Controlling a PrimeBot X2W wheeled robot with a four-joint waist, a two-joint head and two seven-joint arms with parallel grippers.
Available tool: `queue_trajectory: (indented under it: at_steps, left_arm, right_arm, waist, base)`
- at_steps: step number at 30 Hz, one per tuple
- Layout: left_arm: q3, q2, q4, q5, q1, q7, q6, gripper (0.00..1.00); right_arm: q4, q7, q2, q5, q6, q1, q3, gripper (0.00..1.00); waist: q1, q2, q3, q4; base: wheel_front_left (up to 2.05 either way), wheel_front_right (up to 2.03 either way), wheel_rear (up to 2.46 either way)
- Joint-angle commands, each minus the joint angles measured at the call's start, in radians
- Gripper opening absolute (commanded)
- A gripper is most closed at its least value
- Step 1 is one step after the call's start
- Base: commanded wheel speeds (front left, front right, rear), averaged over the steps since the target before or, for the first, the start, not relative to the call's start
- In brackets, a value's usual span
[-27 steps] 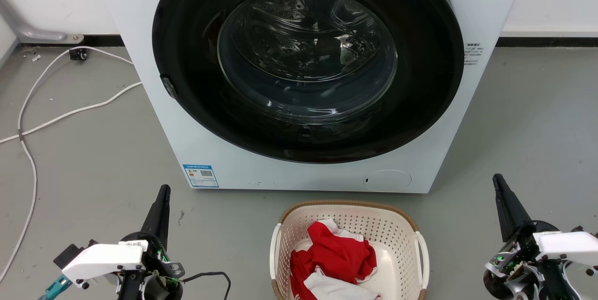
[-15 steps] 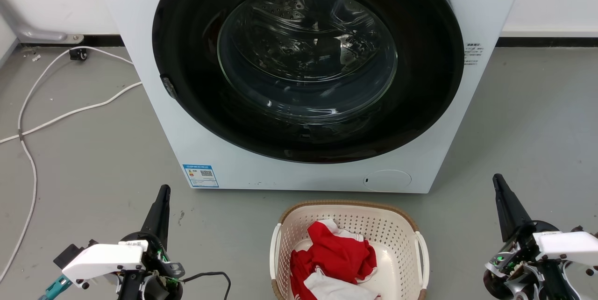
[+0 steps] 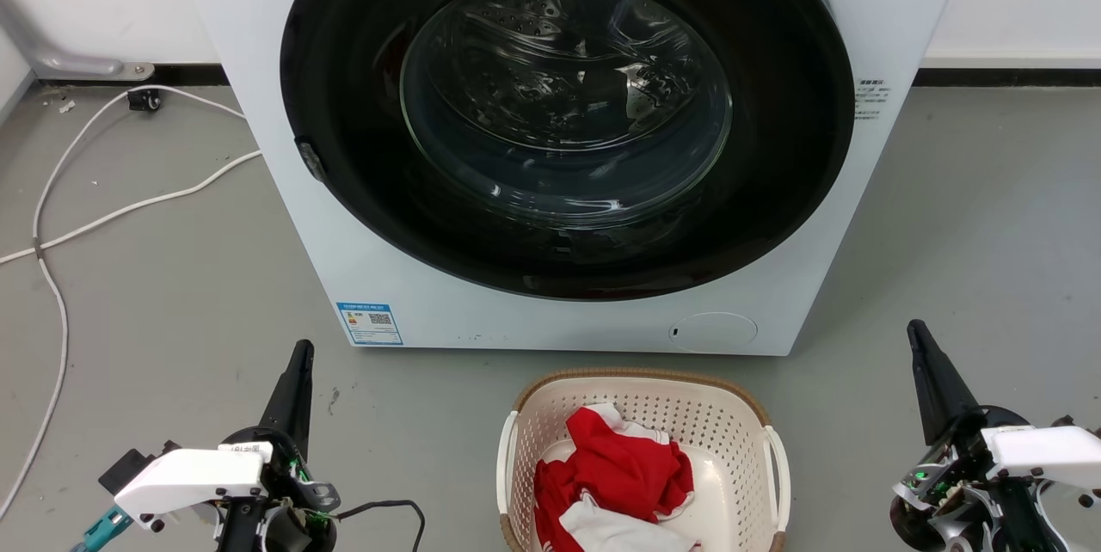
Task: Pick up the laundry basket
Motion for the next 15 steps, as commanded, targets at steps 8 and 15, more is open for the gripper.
queue_trajectory:
  at_steps: [8,15]
  left_arm:
    - [-0.008,-0.002,0.017,0.002,0.017,-0.007,0.000,1.00]
    - [-0.019,-0.002,-0.009,0.090,0.024,-0.043,0.002,1.00]
  right_arm:
    - [0.020,-0.007,0.001,-0.004,0.000,0.019,0.004,1.00]
    - [0.001,-0.043,0.001,-0.087,0.000,0.033,0.004,1.00]
  waist:
    - [0.0000,0.0000,0.000,0.000]
    - [0.0000,0.0000,0.001,0.000]
  base:
    - [0.00,0.00,0.00]
    - [0.00,0.00,0.00]
